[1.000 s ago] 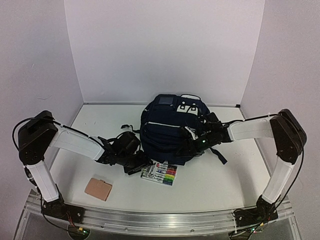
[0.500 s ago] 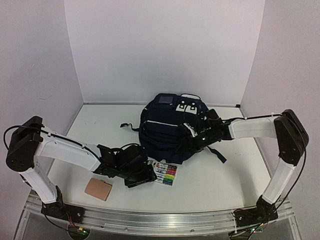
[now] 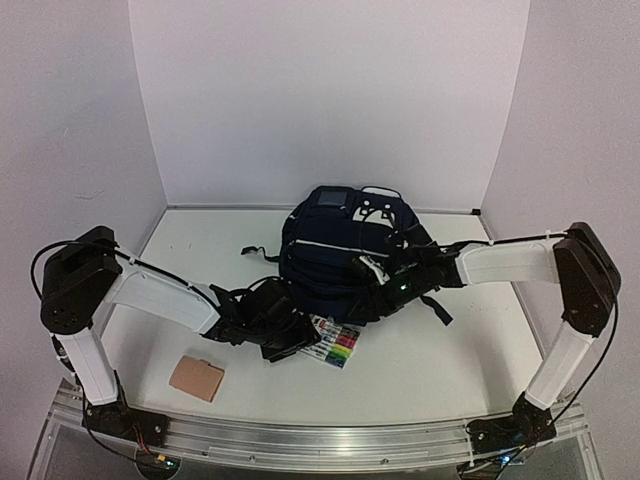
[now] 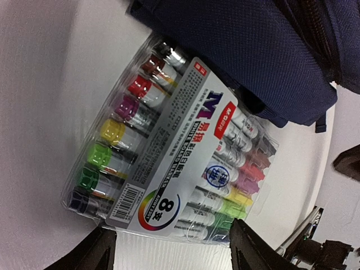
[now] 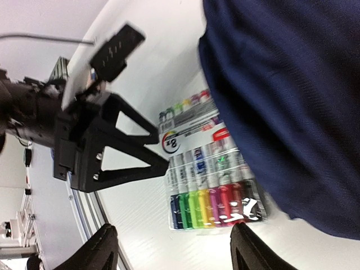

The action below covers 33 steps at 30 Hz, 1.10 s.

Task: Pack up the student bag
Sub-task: Pick up the stationery from the center of the board.

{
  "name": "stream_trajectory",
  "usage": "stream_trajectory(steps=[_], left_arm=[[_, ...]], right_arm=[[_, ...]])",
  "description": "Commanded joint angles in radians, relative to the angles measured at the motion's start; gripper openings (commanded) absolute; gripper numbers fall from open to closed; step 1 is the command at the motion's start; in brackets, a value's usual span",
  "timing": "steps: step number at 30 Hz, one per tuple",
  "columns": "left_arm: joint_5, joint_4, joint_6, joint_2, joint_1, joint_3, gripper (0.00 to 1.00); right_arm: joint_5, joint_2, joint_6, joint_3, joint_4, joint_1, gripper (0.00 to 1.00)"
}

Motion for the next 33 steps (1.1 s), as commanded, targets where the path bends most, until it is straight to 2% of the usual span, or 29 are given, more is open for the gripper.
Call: stream_trajectory(steps=[1,7,17,20,25,30,33], left_arm=[[-0.028,0.092,-0.005,0.058,0.052,-0.021,0.69],[-0.041,0.061,0.003,0.043,0.081,-0.031,0.69],[-0.034,0.046,0.026,-0.030,0.071,-0.065,0.72],[-0.034,0.060,0.014,-0.046,0.061,-0.077,0.72],[-0.024,0.208,-0.026,-0.035,0.039,-0.115,0.73],[0.001,0.298,-0.054,0.049,0.020,-0.096,0.70],[0.039,0.354,-0.073,0.113,0.016,-0.079,0.67]], right_arm=[[0.007,0.100,0.004,0.018,0.031,0.033,0.65],[0.086,0.174,-0.020,0.039,0.043,0.031,0.65],[0.250,0.156,-0.069,0.085,0.046,0.028,0.80],[0.254,0.160,-0.078,0.089,0.044,0.028,0.81],[0.139,0.220,-0.054,0.073,0.039,0.030,0.71],[0.024,0.287,0.014,0.052,0.035,0.032,0.66],[-0.076,0.303,0.069,0.053,0.037,0.032,0.57]])
